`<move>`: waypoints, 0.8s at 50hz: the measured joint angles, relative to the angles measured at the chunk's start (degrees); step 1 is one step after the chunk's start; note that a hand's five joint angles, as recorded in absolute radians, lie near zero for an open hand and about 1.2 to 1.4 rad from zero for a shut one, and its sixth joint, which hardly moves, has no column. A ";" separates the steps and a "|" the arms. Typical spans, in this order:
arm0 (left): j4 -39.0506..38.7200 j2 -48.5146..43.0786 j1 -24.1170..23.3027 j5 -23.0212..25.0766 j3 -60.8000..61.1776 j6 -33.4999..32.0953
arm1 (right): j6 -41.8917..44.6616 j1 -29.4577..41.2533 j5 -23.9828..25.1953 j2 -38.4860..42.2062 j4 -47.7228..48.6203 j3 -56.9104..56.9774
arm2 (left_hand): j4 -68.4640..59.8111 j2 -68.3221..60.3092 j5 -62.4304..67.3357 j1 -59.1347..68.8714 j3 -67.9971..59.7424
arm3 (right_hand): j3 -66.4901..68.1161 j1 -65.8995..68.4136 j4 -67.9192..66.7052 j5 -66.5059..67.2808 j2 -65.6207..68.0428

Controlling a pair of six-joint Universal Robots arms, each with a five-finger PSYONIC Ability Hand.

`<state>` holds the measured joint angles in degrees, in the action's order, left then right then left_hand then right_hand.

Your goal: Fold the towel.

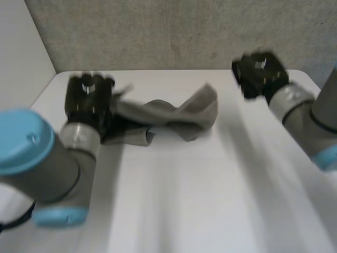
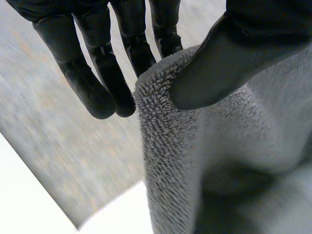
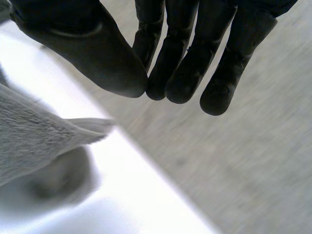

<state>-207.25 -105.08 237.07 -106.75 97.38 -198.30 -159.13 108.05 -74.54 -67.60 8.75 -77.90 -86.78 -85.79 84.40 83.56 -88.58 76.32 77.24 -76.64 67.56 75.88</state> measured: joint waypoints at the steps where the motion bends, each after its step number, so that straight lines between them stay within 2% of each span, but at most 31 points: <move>1: -0.02 0.26 -0.03 0.22 1.39 0.00 | 0.06 -0.23 0.62 -0.23 -0.37 -1.26 | 0.00 0.00 0.05 0.00 0.00 | 0.00 0.00 0.00 0.00 0.00; 6: -0.12 2.03 -0.26 2.50 11.94 0.00 | 1.36 -1.86 6.95 -3.12 -2.43 -13.30 | 0.00 0.00 0.05 0.02 -0.03 | 0.00 0.00 0.00 0.01 0.00; 10: -0.34 2.84 -0.59 4.19 16.94 -0.03 | 3.10 -2.66 9.88 -5.16 -3.43 -19.42 | 0.00 -0.18 0.05 0.16 -0.06 | 0.00 0.00 0.00 0.01 0.00; 13: -0.79 3.31 -0.91 5.32 19.65 -0.05 | 4.66 -3.23 11.19 -6.82 -4.37 -22.17 | 0.00 -0.18 0.05 0.17 -0.06 | -11.02 -11.76 11.59 -12.45 -11.33; 14: -1.12 3.47 -1.03 5.68 20.52 -0.07 | 5.30 -3.40 11.52 -7.41 -4.73 -22.69 | 0.00 -0.18 0.04 0.17 0.04 | -24.30 -26.55 25.03 -26.48 -26.20; 16: -1.60 3.58 -1.13 5.94 21.11 -0.09 | 5.98 -3.52 11.72 -7.96 -5.08 -22.77 | 0.00 -0.18 0.05 0.17 0.05 | -38.12 -39.16 38.39 -40.36 -38.48; 18: -2.24 3.62 -1.19 6.06 21.46 -0.13 | 6.58 -3.47 11.71 -8.31 -5.27 -22.14 | 0.00 -0.18 0.05 0.17 0.05 | -44.13 -45.00 44.29 -46.95 -43.49; 27: -4.79 3.59 -1.18 5.89 21.31 -0.21 | 6.60 -1.77 11.29 -6.51 -3.08 -16.66 | 0.13 -0.16 0.04 0.16 1.25 | -47.82 -49.28 48.54 -51.57 -47.17; 33: -5.11 3.52 -0.81 5.87 21.11 -0.18 | 6.93 2.92 10.92 1.73 0.41 -8.44 | 0.13 -0.16 0.04 0.16 1.43 | -48.49 -49.91 49.28 -52.27 -47.78; 40: -5.03 3.52 -0.48 5.88 21.09 -0.16 | 8.57 5.17 10.73 12.00 0.06 1.58 | 0.13 -0.16 0.04 0.16 1.44 | -48.49 -49.91 49.28 -52.15 -47.79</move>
<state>-212.28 -101.56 236.58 -100.87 118.47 -198.46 -150.56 113.22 -63.81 -55.60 8.81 -76.32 -86.65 -85.95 84.44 83.72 -87.14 27.83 27.33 -27.36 15.41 28.09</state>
